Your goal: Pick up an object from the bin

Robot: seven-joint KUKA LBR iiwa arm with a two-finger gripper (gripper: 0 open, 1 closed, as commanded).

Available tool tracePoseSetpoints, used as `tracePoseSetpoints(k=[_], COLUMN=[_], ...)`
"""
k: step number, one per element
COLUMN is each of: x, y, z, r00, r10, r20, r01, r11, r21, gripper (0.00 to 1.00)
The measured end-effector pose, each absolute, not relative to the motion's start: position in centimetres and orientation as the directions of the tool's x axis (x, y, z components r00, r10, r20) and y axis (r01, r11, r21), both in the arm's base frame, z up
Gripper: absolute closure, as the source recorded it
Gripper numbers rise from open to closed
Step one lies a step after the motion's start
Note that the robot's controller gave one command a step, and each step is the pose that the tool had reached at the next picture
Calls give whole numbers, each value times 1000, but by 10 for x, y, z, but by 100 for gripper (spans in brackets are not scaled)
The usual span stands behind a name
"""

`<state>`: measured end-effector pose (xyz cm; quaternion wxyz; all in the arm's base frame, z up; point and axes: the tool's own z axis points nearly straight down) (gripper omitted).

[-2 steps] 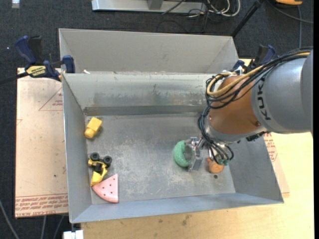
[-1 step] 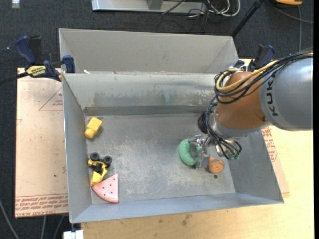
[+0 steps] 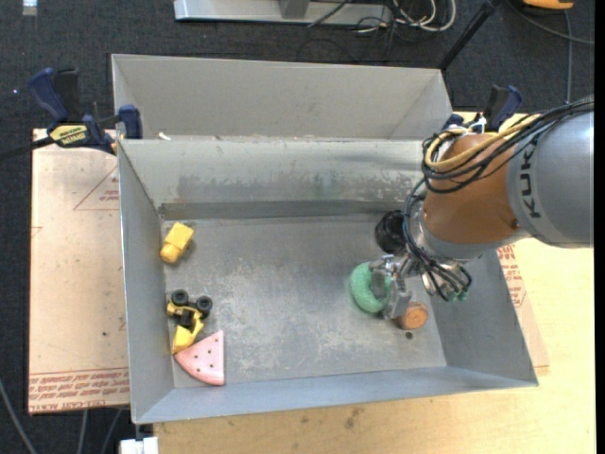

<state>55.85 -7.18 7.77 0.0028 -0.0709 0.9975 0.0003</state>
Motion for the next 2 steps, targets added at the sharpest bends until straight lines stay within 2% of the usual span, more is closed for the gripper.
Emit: tracePoseSetpoints(k=[1,2], x=[551,569], y=[-59,-60], z=[125,194], r00=[-1000,-999], r10=[-28,-54], r20=[5,-1], r01=[-28,-54], r11=[1000,999], r21=[2,1], gripper=[100,100])
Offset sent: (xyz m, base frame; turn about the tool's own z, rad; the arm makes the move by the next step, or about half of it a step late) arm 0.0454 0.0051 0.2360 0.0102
